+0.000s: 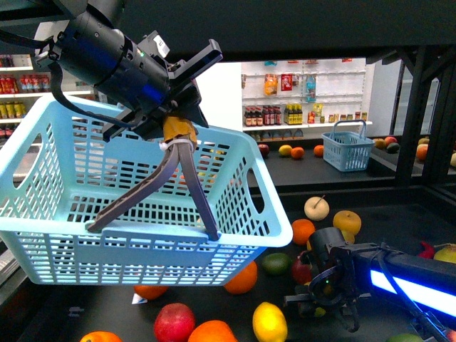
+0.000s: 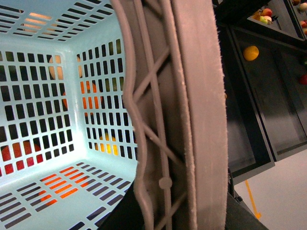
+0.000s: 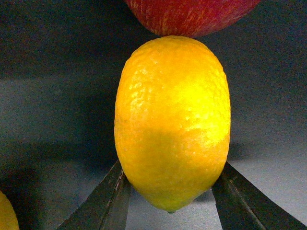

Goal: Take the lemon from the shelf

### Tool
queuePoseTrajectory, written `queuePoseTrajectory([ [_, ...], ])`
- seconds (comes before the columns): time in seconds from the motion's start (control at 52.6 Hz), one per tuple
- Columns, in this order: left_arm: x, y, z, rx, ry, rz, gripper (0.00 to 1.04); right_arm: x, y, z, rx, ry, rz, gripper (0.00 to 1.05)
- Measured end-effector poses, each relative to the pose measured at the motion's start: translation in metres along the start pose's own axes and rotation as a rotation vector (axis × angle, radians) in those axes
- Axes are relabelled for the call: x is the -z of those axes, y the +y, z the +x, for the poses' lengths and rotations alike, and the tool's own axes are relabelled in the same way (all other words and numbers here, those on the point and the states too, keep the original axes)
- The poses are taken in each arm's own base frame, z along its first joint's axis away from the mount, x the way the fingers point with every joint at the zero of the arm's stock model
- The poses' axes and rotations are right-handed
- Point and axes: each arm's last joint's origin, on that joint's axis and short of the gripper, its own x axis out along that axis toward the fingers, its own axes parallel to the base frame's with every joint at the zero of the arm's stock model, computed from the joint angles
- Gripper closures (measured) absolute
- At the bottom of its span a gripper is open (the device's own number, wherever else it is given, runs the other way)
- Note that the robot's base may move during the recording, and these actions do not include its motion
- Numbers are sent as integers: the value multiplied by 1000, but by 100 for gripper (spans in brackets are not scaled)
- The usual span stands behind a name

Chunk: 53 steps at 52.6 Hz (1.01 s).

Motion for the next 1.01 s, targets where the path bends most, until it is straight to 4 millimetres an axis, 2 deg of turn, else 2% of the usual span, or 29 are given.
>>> queuePoseTrajectory([
  [0.247, 0, 0, 0, 0, 0, 0, 88, -1, -6, 0, 17, -2, -14, 63],
  [0.323, 0, 0, 0, 0, 0, 0, 88, -16, -18, -13, -3, -90, -25, 63],
  [0.343, 0, 0, 0, 0, 0, 0, 88, -20, -22, -20, -13, -110, -20, 63],
  [0.4, 0, 0, 0, 0, 0, 0, 88, -41, -38, -59, -26, -200, -15, 63],
  [0.419, 0, 0, 0, 0, 0, 0, 88, -52, -46, -83, -36, -242, -9, 63],
  [0.476, 0, 0, 0, 0, 0, 0, 88, -72, -60, -136, -58, -326, -4, 63],
  [0.533, 0, 0, 0, 0, 0, 0, 88, -82, -67, -172, -75, -378, -1, 63],
  [0.571, 0, 0, 0, 0, 0, 0, 88, -88, -70, -205, -100, -418, -2, 63],
  [0.647, 0, 0, 0, 0, 0, 0, 88, -89, -70, -243, -145, -448, -8, 63],
  [0.704, 0, 0, 0, 0, 0, 1, 88, -87, -66, -264, -192, -455, -13, 63],
  [0.761, 0, 0, 0, 1, 1, 1, 88, -82, -60, -275, -248, -443, -13, 63],
  [0.875, 0, 0, 0, 0, 0, 0, 88, -75, -41, -286, -381, -397, -16, 63],
  [1.009, 0, 0, 0, 1, 1, 1, 88, -77, -20, -299, -490, -401, -18, 63],
])
